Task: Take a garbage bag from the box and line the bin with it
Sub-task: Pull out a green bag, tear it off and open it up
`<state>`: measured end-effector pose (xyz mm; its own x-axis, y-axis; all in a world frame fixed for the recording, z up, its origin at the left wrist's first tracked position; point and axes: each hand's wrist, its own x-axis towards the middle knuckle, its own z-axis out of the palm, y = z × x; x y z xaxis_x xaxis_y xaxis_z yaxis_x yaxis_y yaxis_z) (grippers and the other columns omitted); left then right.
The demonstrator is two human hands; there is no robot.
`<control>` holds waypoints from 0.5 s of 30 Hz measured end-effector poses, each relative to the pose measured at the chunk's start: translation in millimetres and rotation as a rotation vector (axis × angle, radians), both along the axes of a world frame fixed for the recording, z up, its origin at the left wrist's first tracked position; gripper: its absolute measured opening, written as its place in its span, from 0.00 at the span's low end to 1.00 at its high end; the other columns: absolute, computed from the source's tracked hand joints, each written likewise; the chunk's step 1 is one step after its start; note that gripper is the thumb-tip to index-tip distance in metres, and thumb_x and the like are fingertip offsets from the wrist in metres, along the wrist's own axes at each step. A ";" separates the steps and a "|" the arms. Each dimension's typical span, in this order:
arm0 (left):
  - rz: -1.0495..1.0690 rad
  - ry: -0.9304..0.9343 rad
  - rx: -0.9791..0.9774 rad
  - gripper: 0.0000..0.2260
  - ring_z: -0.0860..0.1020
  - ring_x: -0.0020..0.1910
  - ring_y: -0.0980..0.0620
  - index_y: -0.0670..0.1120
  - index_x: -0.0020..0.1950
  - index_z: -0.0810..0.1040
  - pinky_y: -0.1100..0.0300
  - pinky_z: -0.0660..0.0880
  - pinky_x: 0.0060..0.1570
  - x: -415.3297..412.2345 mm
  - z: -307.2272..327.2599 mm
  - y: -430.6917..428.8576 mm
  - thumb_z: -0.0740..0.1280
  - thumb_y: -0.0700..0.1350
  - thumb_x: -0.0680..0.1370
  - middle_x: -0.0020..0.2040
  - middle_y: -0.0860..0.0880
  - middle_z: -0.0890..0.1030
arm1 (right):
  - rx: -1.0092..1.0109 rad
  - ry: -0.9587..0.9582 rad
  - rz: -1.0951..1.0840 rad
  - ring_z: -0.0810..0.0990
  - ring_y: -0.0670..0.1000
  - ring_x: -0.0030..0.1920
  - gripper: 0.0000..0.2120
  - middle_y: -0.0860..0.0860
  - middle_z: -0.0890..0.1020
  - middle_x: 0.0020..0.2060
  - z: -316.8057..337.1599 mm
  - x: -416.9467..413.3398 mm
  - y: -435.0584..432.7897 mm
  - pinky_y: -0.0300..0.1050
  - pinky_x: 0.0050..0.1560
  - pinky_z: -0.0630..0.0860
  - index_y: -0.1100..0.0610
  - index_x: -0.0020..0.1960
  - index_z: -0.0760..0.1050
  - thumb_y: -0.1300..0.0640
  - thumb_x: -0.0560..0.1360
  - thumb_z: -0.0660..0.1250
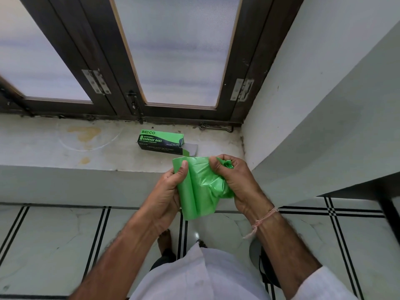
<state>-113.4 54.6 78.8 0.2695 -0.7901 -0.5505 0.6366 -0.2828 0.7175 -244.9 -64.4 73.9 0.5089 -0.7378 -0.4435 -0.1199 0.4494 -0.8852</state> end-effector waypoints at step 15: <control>-0.015 0.012 -0.011 0.22 0.83 0.62 0.38 0.42 0.70 0.77 0.40 0.81 0.59 -5.2 2.0 -3.9 0.63 0.55 0.82 0.63 0.39 0.84 | -0.045 0.079 0.104 0.88 0.55 0.47 0.22 0.57 0.89 0.47 0.7 -6.0 -4.6 0.48 0.48 0.85 0.62 0.53 0.84 0.45 0.70 0.77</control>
<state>-118.5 50.8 80.8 0.2505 -0.7999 -0.5453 0.6411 -0.2850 0.7126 -251.0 -69.0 74.6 0.5486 -0.7025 -0.4532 -0.2341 0.3913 -0.8900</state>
